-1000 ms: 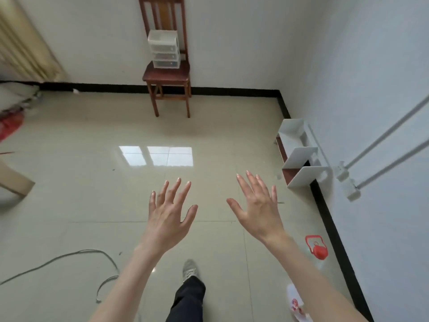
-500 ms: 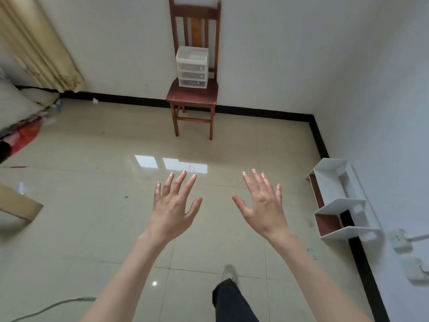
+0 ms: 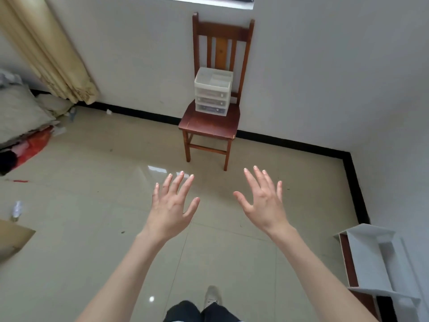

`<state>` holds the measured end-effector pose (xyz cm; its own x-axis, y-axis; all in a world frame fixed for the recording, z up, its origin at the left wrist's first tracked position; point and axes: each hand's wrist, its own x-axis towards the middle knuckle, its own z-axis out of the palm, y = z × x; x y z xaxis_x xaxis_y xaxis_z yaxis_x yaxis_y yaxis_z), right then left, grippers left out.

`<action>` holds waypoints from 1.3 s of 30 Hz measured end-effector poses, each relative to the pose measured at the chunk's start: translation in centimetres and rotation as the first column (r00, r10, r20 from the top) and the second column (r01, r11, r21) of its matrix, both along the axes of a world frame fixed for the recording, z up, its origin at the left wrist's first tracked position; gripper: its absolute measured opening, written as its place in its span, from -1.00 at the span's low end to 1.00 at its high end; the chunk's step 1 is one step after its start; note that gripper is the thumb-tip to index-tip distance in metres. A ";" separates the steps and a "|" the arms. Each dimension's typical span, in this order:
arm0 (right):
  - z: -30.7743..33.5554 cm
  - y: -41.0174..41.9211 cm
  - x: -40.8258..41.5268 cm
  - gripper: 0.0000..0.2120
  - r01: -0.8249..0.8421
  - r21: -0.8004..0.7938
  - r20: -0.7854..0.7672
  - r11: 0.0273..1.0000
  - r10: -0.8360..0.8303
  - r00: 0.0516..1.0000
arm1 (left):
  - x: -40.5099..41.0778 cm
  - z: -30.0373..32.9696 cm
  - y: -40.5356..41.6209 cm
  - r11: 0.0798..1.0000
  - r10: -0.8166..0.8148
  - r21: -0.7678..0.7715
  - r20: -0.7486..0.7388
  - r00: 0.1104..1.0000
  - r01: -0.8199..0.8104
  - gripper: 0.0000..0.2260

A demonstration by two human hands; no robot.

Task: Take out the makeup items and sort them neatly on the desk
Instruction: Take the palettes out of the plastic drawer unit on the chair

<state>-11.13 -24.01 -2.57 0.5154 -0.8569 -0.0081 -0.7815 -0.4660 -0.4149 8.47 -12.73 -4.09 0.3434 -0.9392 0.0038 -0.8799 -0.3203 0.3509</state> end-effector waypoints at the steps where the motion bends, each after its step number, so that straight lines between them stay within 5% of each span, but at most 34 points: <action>1: 0.1 -1.7 1.0 -0.39 -0.014 0.003 -0.002 1.000 0.014 1.000 | 0.8 0.0 -1.5 1.000 0.019 0.005 -0.008 1.000 -0.019 -0.47; 26: -2.9 -42.5 28.4 -0.40 -0.063 0.060 -0.089 0.996 0.068 0.994 | 26.8 -4.1 -43.2 0.996 0.003 0.092 -0.113 0.994 0.008 -0.47; 39: -10.4 -63.5 37.5 -0.41 -0.158 0.192 -0.191 0.969 0.194 0.962 | 32.1 -12.8 -61.7 0.940 0.214 0.333 -0.400 0.891 -0.076 -0.50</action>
